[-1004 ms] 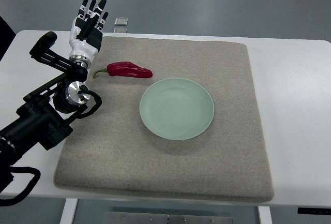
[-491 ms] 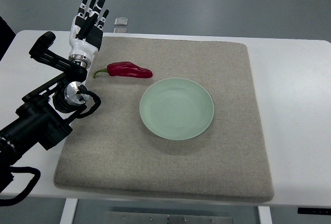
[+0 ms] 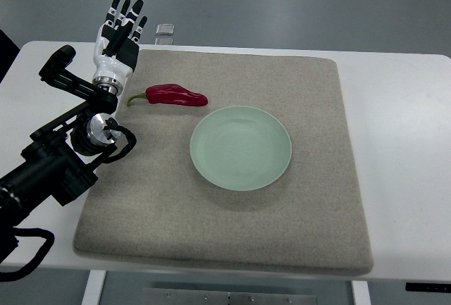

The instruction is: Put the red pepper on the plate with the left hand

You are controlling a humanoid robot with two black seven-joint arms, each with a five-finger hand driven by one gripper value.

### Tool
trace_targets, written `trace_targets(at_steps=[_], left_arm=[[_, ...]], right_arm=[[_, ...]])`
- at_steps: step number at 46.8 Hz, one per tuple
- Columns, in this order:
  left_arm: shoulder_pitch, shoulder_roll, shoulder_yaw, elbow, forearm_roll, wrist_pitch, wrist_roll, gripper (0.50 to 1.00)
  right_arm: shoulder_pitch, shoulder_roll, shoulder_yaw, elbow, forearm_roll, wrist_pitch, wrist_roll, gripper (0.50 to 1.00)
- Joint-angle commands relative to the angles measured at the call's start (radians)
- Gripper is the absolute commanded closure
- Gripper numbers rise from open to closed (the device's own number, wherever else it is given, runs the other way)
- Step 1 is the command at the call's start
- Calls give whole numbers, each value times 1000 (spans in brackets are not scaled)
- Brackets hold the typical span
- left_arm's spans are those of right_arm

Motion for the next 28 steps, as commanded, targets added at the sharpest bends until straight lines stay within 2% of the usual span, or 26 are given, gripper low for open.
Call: trace_targets(at_steps=[1, 28], left_arm=[[0, -1, 3, 0, -1, 0, 2, 501], [-10, 0, 6, 0, 66, 11, 2, 506]], right_arm=[[0, 0, 0, 0, 0, 0, 0, 568], [0, 0, 0, 0, 0, 0, 0, 568]])
